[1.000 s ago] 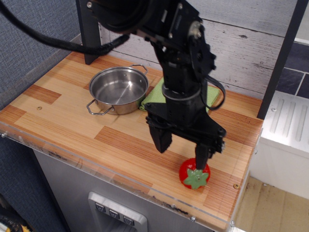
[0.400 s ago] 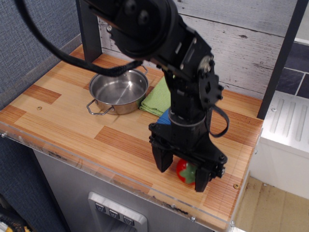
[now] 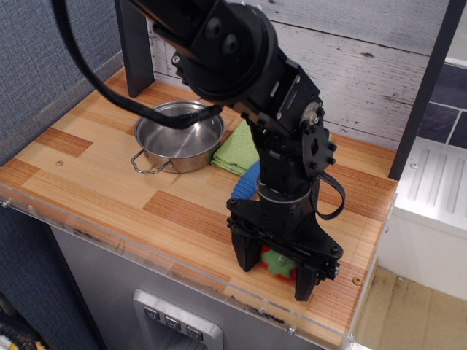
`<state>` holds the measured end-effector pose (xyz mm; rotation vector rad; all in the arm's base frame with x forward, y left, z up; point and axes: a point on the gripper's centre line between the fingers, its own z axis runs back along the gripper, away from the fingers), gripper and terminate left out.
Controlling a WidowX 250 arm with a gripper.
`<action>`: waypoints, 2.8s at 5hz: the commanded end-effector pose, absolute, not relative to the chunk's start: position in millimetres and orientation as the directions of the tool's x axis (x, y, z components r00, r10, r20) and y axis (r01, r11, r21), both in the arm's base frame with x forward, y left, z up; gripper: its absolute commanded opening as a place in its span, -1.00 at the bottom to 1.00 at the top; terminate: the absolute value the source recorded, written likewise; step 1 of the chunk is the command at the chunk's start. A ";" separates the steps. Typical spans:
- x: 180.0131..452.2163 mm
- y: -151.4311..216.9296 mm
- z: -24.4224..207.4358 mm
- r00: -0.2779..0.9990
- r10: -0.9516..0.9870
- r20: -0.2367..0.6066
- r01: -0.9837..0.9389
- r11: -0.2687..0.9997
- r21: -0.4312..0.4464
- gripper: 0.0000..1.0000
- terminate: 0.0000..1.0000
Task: Place the tomato inside the pot
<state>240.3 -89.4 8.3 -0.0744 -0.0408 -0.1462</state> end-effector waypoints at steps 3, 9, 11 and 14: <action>306.9 44.9 132.5 0.943 0.108 0.314 -0.084 0.992 -0.089 -1.00 -1.00; 320.2 79.3 71.1 0.993 0.055 0.105 -0.051 0.998 -0.044 1.00 -1.00; 306.8 65.7 133.9 0.979 0.022 0.204 -0.017 1.000 -0.023 1.00 -1.00; 302.7 60.2 129.0 0.980 -0.040 0.195 0.046 0.999 -0.029 1.00 1.00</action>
